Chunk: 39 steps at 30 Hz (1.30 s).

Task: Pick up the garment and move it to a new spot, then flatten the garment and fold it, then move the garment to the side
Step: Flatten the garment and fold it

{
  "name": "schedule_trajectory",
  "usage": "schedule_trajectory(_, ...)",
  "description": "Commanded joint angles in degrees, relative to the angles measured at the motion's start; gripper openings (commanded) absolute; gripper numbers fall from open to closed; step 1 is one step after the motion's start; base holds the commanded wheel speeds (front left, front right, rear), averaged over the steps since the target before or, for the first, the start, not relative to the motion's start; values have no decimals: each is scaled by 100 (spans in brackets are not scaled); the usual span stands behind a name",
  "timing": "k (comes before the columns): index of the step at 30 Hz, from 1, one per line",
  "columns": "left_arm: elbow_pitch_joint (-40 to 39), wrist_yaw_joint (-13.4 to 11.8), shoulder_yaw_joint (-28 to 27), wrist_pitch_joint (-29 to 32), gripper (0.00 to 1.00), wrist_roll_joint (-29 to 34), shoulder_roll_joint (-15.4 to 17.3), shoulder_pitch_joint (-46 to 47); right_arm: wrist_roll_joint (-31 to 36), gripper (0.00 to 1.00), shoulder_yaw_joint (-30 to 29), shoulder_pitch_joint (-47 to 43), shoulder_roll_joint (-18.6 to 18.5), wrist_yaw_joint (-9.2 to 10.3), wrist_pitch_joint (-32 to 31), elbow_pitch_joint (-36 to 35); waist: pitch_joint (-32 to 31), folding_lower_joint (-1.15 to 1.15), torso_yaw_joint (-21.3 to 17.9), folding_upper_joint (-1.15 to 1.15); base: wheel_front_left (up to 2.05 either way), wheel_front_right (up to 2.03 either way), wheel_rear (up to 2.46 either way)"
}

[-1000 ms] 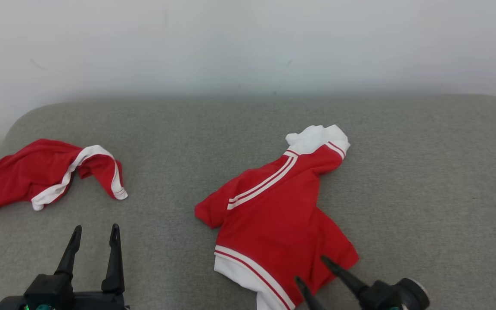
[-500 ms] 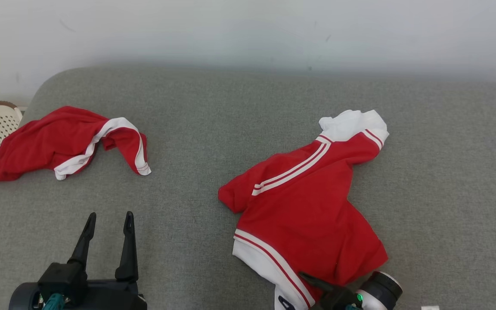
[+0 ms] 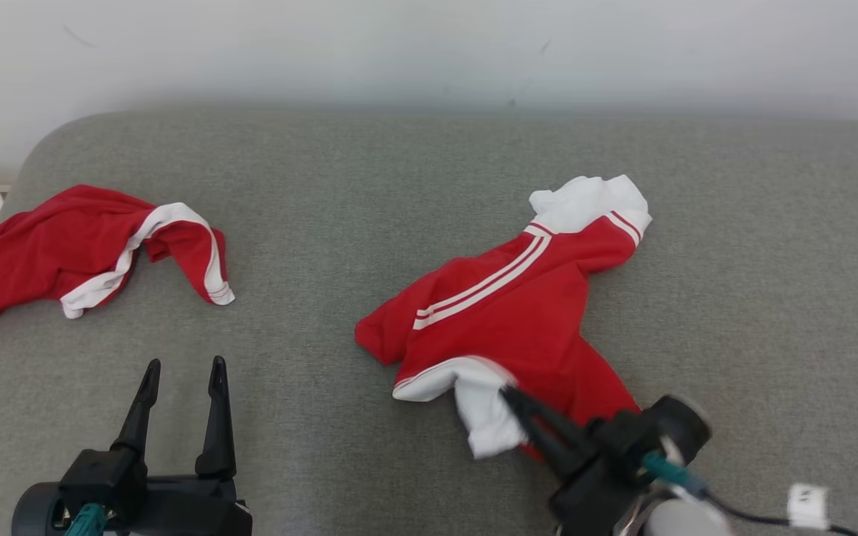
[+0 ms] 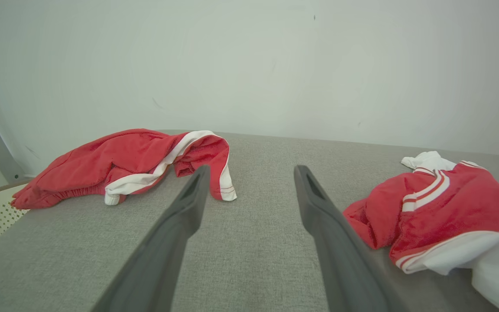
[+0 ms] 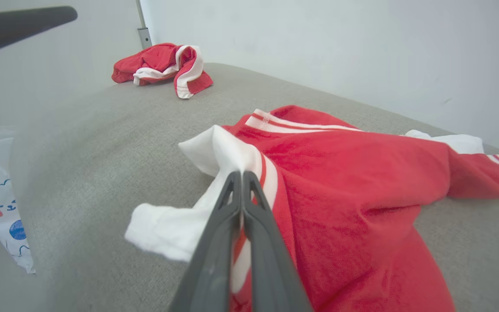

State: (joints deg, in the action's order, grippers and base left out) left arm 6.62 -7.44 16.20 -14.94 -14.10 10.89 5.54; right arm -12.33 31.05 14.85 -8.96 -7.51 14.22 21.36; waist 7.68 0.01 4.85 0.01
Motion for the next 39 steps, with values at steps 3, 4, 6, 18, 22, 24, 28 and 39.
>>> schedule_trajectory(3,11,69,-38,-28,100,107,-24,12,-80,0,-589,23,-106,4,61,-404,25,-1,-133,-1,0,0,0)
schedule_trajectory(4,22,98,-42,-28,100,109,-30,24,-137,0,-843,-34,-84,4,73,-538,26,-1,-163,-1,0,0,0)
schedule_trajectory(6,27,114,-42,-28,100,122,-61,58,-164,0,-1391,-125,-41,4,87,-741,37,-1,-208,-1,0,0,0)
schedule_trajectory(18,148,306,51,-28,100,266,-209,180,-732,0,-3821,-455,361,3,107,-297,101,-1,-355,-1,0,0,0)
schedule_trajectory(22,188,386,99,-28,100,296,-233,223,-880,0,-4307,-322,336,3,99,142,153,-1,-377,-1,0,0,0)
schedule_trajectory(24,193,392,97,-29,100,322,-234,249,-1066,0,-4479,-173,335,3,99,389,188,-1,-397,-1,0,0,0)
schedule_trajectory(28,219,445,112,-28,100,355,-235,300,-1196,0,-4748,98,228,3,100,894,237,-1,-418,-1,0,0,0)
schedule_trajectory(39,163,412,60,-28,100,416,-222,210,-988,100,-4700,31,267,3,100,800,110,-1,-450,-1,0,0,0)
